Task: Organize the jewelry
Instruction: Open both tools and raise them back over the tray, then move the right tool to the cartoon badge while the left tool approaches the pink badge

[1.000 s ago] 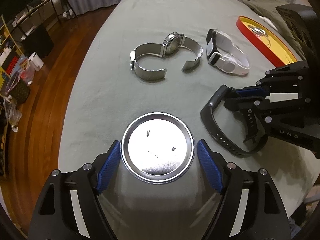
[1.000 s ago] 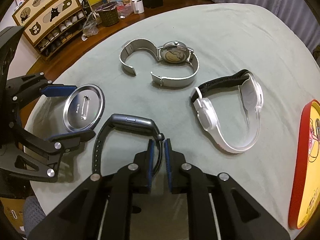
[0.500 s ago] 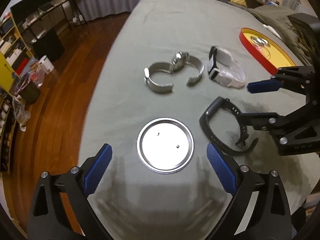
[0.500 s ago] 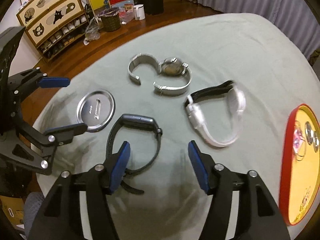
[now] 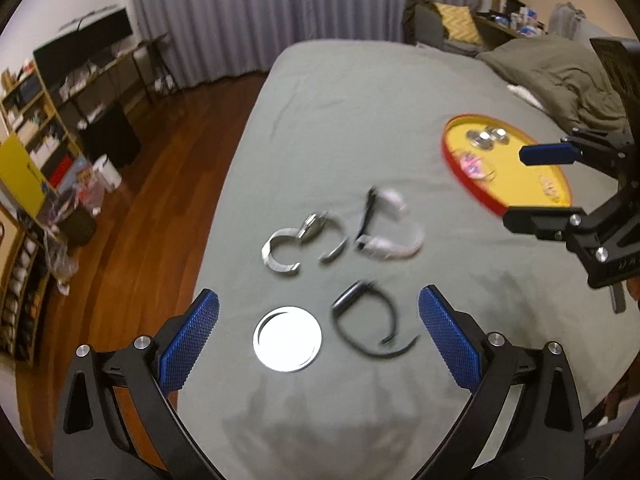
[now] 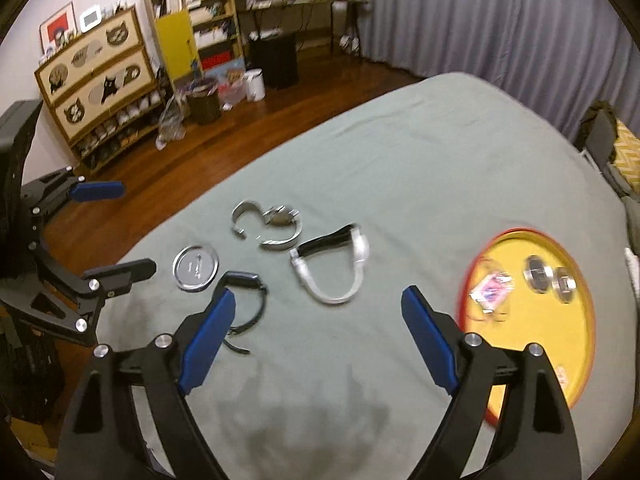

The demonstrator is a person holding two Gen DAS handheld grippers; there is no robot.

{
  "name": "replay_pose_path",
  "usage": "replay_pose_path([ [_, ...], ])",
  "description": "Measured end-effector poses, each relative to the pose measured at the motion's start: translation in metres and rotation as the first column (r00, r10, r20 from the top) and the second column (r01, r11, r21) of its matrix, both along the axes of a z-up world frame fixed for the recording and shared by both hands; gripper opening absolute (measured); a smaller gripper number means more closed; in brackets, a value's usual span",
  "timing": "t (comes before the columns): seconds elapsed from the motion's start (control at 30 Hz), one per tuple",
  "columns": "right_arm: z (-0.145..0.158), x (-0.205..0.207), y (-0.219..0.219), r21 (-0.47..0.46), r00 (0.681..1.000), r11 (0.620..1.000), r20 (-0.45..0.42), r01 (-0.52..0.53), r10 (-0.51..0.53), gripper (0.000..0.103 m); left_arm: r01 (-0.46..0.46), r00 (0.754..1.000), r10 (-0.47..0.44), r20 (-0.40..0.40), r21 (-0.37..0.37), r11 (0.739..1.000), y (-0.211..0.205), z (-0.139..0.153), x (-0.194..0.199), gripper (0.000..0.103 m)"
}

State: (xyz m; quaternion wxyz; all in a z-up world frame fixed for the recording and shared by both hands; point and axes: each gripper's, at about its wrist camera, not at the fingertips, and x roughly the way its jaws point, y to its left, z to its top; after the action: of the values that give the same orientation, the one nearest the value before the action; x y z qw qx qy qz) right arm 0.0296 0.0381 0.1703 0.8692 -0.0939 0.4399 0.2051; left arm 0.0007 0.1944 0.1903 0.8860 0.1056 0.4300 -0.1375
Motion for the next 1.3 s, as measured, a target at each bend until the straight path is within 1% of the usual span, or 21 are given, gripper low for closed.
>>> replay_pose_path([
  [0.07,0.015,-0.003,-0.017,0.004,1.000,1.000,0.023,0.016,-0.016,0.084,0.021,1.000,-0.021,0.017,0.001,1.000,-0.018,0.012,-0.002,0.098],
  [0.1,0.024,-0.006,-0.028,0.007,0.999,1.000,0.040,0.029,-0.029,0.088,0.036,0.999,-0.036,0.026,0.002,0.999,-0.032,0.020,-0.003,0.098],
  [0.17,0.035,-0.010,-0.048,0.012,0.997,0.999,0.064,0.047,-0.048,0.088,0.060,0.997,-0.060,0.038,0.005,0.998,-0.051,0.030,-0.002,0.098],
  [0.23,0.046,-0.014,-0.075,0.016,0.994,0.997,0.084,0.075,-0.076,0.088,0.094,0.994,-0.094,0.053,0.011,0.996,-0.079,0.039,-0.002,0.098],
  [0.37,0.054,-0.017,-0.121,0.023,0.986,0.991,0.104,0.131,-0.133,0.088,0.150,0.987,-0.151,0.061,0.021,0.988,-0.128,0.047,-0.001,0.098],
  [0.5,0.054,-0.015,-0.179,0.044,0.974,0.978,0.093,0.204,-0.207,0.088,0.199,0.978,-0.200,0.056,0.024,0.980,-0.174,0.047,0.007,0.098],
  [0.63,0.040,-0.011,-0.225,0.053,0.963,0.964,0.059,0.261,-0.264,0.088,0.242,0.969,-0.243,0.040,0.024,0.970,-0.223,0.040,0.020,0.098],
  [0.7,0.026,-0.009,-0.248,0.057,0.955,0.955,0.036,0.292,-0.294,0.088,0.260,0.965,-0.261,0.033,0.022,0.965,-0.242,0.034,0.026,0.098],
  [0.77,0.015,-0.007,-0.265,0.058,0.949,0.948,0.017,0.312,-0.314,0.088,0.274,0.961,-0.275,0.017,0.016,0.961,-0.264,0.024,0.036,0.098],
  [0.93,-0.024,0.003,-0.305,0.047,0.930,0.929,-0.040,0.368,-0.366,0.088,0.295,0.955,-0.295,-0.025,-0.002,0.956,-0.306,-0.003,0.056,0.098],
  [1.07,-0.047,0.009,-0.325,0.041,0.921,0.922,-0.081,0.384,-0.380,0.088,0.303,0.950,-0.304,-0.077,-0.020,0.953,-0.327,-0.026,0.070,0.098],
  [1.2,-0.069,0.016,-0.338,0.045,0.917,0.920,-0.111,0.390,-0.384,0.088,0.300,0.944,-0.302,-0.136,-0.037,0.953,-0.337,-0.050,0.088,0.098],
  [1.3,-0.083,0.023,-0.346,0.049,0.914,0.918,-0.128,0.393,-0.385,0.088,0.273,0.945,-0.276,-0.172,-0.047,0.961,-0.339,-0.068,0.101,0.098],
])
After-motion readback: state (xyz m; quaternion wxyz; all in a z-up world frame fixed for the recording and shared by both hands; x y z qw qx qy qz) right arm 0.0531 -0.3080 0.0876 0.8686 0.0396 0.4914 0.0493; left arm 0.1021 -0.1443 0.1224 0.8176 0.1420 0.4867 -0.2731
